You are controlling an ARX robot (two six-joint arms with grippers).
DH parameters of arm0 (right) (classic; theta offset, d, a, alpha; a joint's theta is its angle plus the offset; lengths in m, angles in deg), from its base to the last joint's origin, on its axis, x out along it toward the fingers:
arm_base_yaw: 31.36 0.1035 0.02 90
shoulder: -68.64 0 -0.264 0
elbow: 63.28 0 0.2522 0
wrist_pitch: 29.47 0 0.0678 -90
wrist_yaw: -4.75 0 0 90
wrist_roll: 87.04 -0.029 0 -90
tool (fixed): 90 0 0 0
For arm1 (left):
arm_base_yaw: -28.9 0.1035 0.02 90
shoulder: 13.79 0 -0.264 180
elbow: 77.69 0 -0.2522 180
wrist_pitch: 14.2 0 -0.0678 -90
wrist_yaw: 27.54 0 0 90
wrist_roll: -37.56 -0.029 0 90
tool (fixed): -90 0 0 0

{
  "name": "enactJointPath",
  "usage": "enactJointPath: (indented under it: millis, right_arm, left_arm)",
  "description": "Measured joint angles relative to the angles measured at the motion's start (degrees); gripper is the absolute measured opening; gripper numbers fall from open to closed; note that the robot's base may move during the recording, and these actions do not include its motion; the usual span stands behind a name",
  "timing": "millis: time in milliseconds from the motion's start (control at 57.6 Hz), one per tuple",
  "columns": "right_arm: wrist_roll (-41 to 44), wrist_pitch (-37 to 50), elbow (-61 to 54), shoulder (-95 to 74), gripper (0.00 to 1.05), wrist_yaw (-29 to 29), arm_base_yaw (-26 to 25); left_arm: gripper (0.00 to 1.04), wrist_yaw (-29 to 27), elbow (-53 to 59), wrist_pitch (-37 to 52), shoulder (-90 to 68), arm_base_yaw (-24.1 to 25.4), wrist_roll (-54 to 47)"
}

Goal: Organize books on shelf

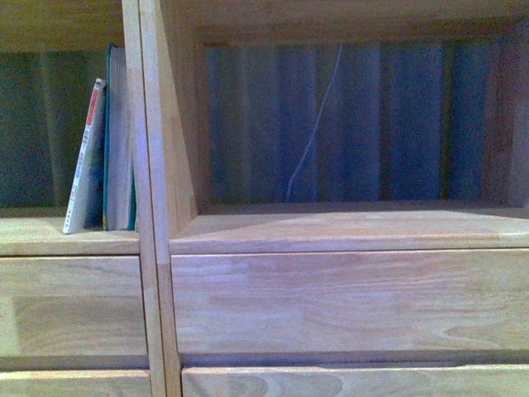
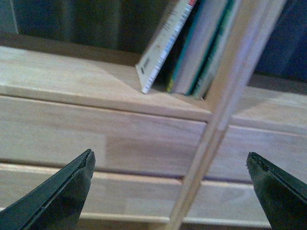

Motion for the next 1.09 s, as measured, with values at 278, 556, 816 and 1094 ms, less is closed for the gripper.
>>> enactJointPath:
  millis: [278, 556, 816, 1094]
  right_arm:
    - [30.2, -9.2, -1.1, 5.8, 0.61, -36.7, 14.6]
    - [33.7, -15.1, -4.3, 14.8, 0.12, -37.8, 16.8]
    - [34.1, -15.0, -6.3, 16.4, 0.03, -37.7, 16.8]
    - [34.2, -14.7, -9.1, 19.1, 0.03, -37.8, 16.8]
  left_arm:
    - [0.49, -14.0, 12.6, -6.7, 18.2, -5.2, -7.1]
    - [0.03, -19.8, 19.1, -6.4, 24.7, -11.2, -7.8]
    - [0.03, -19.9, 22.6, -7.9, 29.8, -11.3, -7.8]
    - [0.03, -20.0, 24.9, -10.8, 34.9, -11.3, -7.9]
